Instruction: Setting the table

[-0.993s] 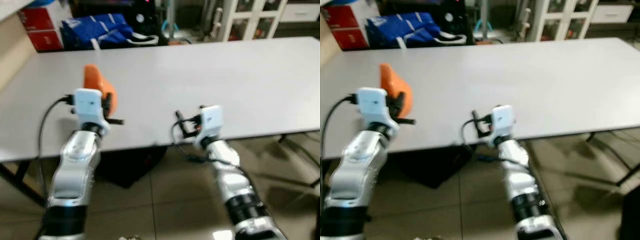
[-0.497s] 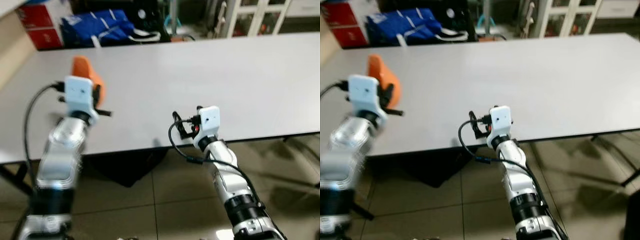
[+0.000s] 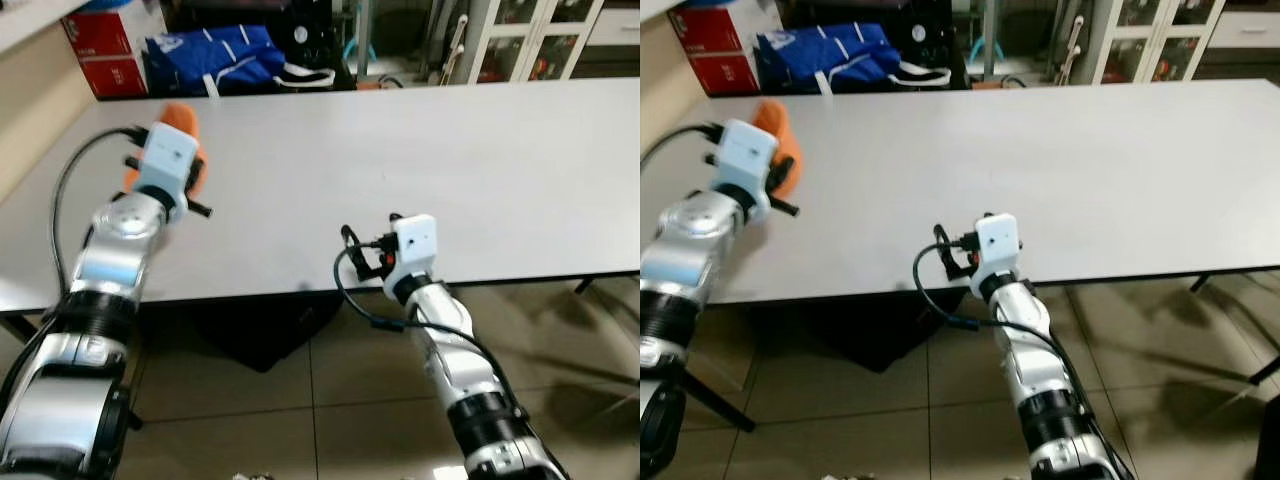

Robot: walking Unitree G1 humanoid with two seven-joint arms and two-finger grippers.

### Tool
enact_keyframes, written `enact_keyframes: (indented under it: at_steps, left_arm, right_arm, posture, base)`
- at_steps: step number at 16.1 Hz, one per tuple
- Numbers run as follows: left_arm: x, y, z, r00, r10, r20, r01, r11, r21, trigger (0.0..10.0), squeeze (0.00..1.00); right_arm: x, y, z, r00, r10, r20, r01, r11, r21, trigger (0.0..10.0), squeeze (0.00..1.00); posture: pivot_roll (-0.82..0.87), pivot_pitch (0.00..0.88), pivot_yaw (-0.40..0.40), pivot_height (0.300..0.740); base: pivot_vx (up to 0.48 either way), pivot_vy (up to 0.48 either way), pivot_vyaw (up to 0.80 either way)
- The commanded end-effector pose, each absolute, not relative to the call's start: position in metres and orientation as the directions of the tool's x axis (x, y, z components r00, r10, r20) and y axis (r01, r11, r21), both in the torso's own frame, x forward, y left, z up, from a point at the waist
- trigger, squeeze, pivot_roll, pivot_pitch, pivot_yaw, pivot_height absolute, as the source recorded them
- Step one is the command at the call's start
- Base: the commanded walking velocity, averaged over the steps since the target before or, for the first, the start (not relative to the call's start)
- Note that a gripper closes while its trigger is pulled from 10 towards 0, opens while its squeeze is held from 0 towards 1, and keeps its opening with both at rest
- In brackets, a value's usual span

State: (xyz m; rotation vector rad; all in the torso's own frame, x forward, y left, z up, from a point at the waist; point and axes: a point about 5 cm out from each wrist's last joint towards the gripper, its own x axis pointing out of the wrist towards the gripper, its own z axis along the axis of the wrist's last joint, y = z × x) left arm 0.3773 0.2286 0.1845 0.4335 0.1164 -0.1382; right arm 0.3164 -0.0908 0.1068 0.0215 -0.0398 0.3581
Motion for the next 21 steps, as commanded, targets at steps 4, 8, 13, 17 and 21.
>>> enact_keyframes:
  at_steps: [4, 8, 13, 17, 21]
  left_arm:
    - [0.392, 0.223, 0.199, 0.982, -0.129, -0.136, 0.180, 0.849, 0.496, 0.0, 0.00]
    - [0.405, 0.211, 0.199, 0.969, -0.153, -0.195, 0.239, 0.785, 0.571, 0.0, 0.00]
    - [0.406, 0.191, 0.187, 0.925, -0.229, -0.304, 0.376, 0.678, 0.632, 0.0, 0.00]
    - [0.399, 0.187, 0.160, 0.893, -0.223, -0.390, 0.443, 0.583, 0.681, 0.0, 0.00]
    - [0.397, 0.182, 0.151, 0.874, -0.224, -0.431, 0.482, 0.512, 0.711, 0.0, 0.00]
  right_arm:
    - [0.312, -0.096, 0.107, 0.938, 0.343, 0.037, -0.344, 0.939, 0.000, 10.0, 0.00]
    - [0.306, -0.101, 0.105, 0.943, 0.331, 0.026, -0.331, 0.944, -0.005, 10.0, 0.00]
    - [0.301, -0.098, 0.103, 0.944, 0.330, 0.014, -0.330, 0.944, 0.005, 10.0, 0.00]
    - [0.300, -0.097, 0.104, 0.943, 0.332, 0.010, -0.333, 0.943, 0.007, 10.0, 0.00]
    - [0.297, -0.096, 0.103, 0.943, 0.332, 0.003, -0.332, 0.943, 0.010, 10.0, 0.00]
  posture:
    - [-0.13, 0.016, 0.068, 0.740]
    - [-0.16, 0.036, 0.078, 0.740]
    - [-0.16, 0.045, 0.081, 0.740]
    - [-0.16, 0.052, 0.083, 0.740]
    - [-0.16, 0.060, 0.086, 0.740]
  base:
    - [0.000, 0.000, 0.00]
    - [0.000, 0.000, 0.00]
    - [0.000, 0.000, 0.00]
    - [0.000, 0.000, 0.00]
    - [0.000, 0.000, 0.00]
